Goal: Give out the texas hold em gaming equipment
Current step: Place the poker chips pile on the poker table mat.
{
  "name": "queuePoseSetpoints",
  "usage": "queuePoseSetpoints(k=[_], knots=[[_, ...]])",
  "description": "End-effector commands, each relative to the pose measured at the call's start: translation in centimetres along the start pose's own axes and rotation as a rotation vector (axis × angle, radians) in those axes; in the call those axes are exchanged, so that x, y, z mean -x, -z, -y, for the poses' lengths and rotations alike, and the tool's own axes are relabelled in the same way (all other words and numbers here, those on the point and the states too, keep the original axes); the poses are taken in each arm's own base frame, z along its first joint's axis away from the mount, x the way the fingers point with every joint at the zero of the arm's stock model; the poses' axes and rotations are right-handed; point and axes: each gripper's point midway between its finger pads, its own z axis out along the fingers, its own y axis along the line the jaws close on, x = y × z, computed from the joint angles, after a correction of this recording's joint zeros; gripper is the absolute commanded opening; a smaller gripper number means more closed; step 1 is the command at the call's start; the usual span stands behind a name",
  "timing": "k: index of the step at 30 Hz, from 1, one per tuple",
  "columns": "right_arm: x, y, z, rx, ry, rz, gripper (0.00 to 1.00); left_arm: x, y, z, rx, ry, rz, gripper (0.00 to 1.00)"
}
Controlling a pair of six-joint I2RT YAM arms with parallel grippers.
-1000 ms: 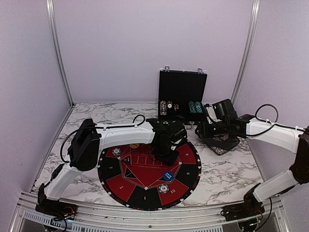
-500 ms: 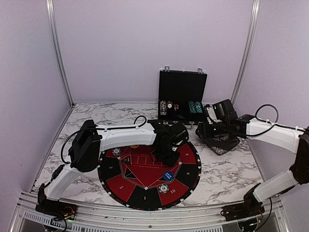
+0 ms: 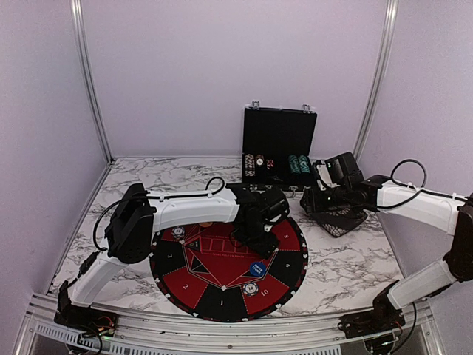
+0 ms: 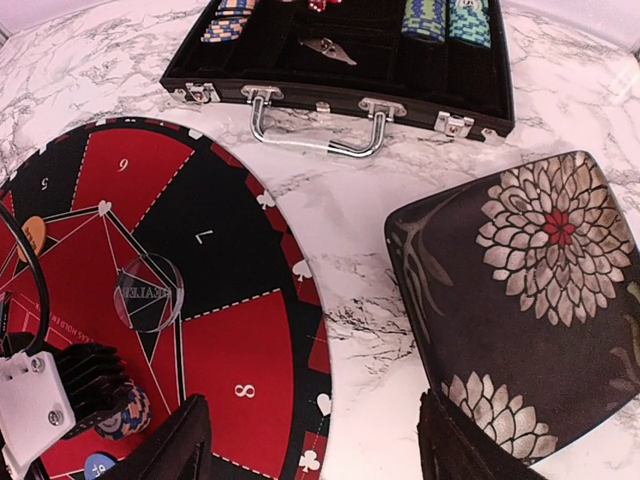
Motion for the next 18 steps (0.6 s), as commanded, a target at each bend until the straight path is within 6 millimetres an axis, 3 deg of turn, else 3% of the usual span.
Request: queuePoseSetpoints(k=[1, 5, 10, 15, 18], knots=[[1.8, 1.2, -0.2, 0.009, -0.023, 0.038, 0.69, 2.1, 4.2, 0.5, -0.024, -0.015, 0.08, 0.88], [1.8, 1.3, -0.3, 0.016, -0.026, 0.032, 0.69, 3.1, 6.7, 0.4, -0.039, -0.009, 0.129, 0.99], [1.8, 1.3, -0.7, 0.03, -0.027, 0.012, 0.69, 4.1, 10.0, -0.8, -0.056, 0.016, 0.203, 0.99], [1.6, 1.3, -2.2, 0.103, -0.042, -0.021, 0.69, 3.6, 12.1, -4.3, -0.059, 0.094, 0.251, 0.99], [0.8, 0.7, -4.1, 0.145, -0.031, -0.062, 0.69, 3.0, 13.6, -7.8, -0.049, 0.172, 0.293, 0.99]])
